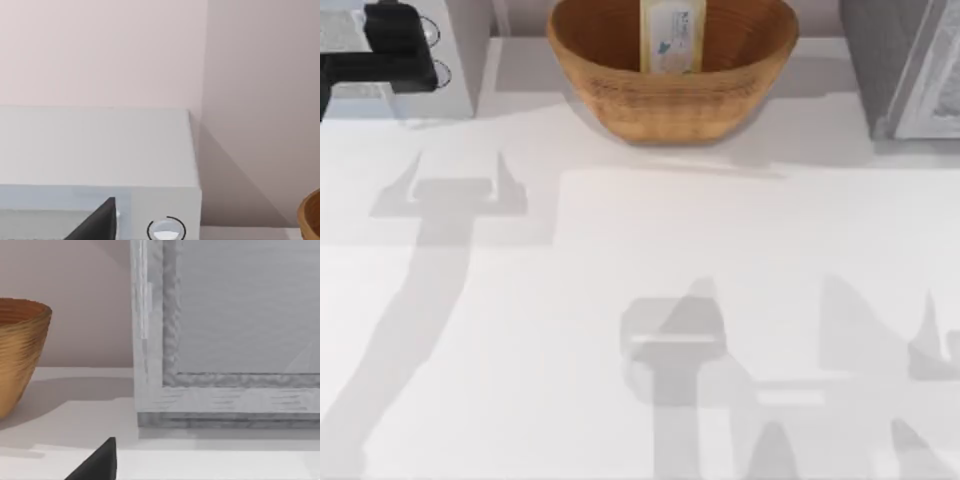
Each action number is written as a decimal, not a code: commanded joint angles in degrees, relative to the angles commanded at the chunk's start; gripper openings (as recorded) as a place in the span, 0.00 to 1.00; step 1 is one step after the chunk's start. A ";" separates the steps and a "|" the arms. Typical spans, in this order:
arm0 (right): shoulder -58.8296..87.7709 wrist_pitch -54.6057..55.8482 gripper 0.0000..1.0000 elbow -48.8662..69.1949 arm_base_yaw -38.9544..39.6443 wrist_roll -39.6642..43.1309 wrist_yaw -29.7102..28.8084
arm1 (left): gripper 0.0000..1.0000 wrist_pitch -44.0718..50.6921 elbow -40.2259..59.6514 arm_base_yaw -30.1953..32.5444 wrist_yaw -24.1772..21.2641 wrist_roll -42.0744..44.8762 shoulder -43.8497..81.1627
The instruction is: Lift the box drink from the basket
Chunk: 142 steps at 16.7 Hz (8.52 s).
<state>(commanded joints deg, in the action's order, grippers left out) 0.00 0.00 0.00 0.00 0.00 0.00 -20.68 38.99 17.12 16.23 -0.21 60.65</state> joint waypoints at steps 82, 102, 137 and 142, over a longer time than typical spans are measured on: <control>0.00 0.00 1.00 0.00 0.00 0.00 0.00 | 0.00 7.03 85.17 18.95 17.00 0.44 76.50; 0.00 0.00 1.00 0.00 0.00 0.00 0.00 | 0.00 15.09 -7.88 -3.47 3.05 0.84 -24.99; 0.00 0.00 1.00 0.00 0.00 0.00 0.00 | 0.00 -28.28 -21.14 10.78 43.02 1.15 5.74; 0.00 0.00 1.00 0.00 0.00 0.00 0.00 | 0.00 -32.06 -19.83 13.01 47.43 1.29 10.73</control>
<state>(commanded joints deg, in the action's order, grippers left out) 0.00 0.00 0.00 0.00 0.00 0.00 -52.74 19.16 30.12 63.66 1.08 71.38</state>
